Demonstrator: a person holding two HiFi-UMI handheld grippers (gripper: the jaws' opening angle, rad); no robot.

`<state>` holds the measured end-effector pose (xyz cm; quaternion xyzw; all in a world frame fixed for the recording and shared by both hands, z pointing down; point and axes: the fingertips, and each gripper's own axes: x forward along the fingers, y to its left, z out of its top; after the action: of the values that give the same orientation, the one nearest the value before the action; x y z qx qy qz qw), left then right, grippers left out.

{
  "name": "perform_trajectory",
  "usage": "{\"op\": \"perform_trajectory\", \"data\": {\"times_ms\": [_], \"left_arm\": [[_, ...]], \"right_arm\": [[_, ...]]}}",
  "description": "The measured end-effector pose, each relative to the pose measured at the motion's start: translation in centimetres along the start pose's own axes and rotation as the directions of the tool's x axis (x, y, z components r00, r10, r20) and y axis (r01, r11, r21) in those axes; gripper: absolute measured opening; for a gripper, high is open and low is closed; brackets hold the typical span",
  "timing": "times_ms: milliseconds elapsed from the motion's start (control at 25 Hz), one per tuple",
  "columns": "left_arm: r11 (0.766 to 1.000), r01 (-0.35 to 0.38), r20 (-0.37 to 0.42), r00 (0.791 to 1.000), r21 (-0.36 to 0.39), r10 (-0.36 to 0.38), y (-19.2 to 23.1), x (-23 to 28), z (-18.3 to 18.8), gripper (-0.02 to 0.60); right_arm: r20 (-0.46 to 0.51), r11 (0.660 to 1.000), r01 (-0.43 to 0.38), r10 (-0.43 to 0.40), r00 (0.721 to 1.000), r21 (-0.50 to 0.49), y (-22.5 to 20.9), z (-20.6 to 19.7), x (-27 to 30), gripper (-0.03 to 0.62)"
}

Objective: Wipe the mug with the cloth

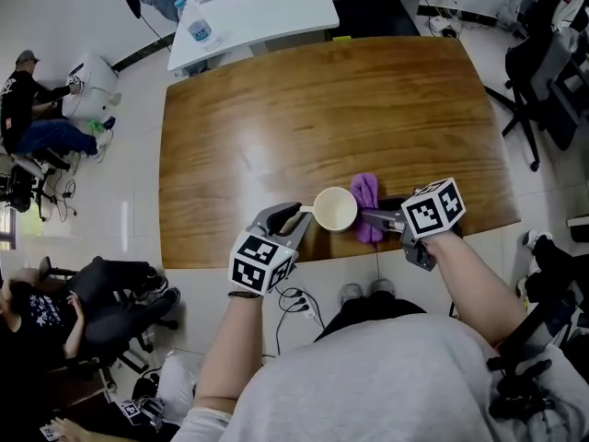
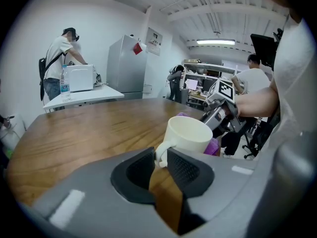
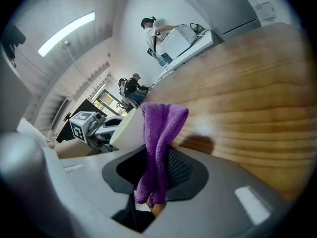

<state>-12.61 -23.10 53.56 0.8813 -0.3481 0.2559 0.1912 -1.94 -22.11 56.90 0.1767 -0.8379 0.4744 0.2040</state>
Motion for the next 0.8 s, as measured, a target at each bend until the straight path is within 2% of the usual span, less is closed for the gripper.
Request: {"op": "perform_trajectory", "data": {"times_ms": [120, 360, 600, 800], "left_arm": [[1.000, 0.012, -0.001, 1.000, 0.012, -0.012, -0.4, 0.4, 0.2, 0.063], [1.000, 0.019, 0.013, 1.000, 0.021, -0.019, -0.2, 0.8, 0.6, 0.064], [0.997, 0.053, 0.018, 0.998, 0.049, -0.053, -1.5, 1.7, 1.4, 0.064], [0.996, 0.061, 0.011, 0.998, 0.063, -0.062, -1.9, 2.4, 1.6, 0.063]], "right_arm": [[0.004, 1.000, -0.001, 0.001, 1.000, -0.010, 0.2, 0.2, -0.8, 0.109], [-0.001, 0.995, -0.078, 0.078, 0.997, -0.060, 1.7, 0.7, -2.4, 0.109], [0.026, 0.989, -0.038, 0.042, 0.999, -0.140, 1.8, 2.7, -4.5, 0.109], [0.005, 0.979, -0.020, 0.021, 1.000, -0.205, 1.7, 3.7, -5.0, 0.109]]}}
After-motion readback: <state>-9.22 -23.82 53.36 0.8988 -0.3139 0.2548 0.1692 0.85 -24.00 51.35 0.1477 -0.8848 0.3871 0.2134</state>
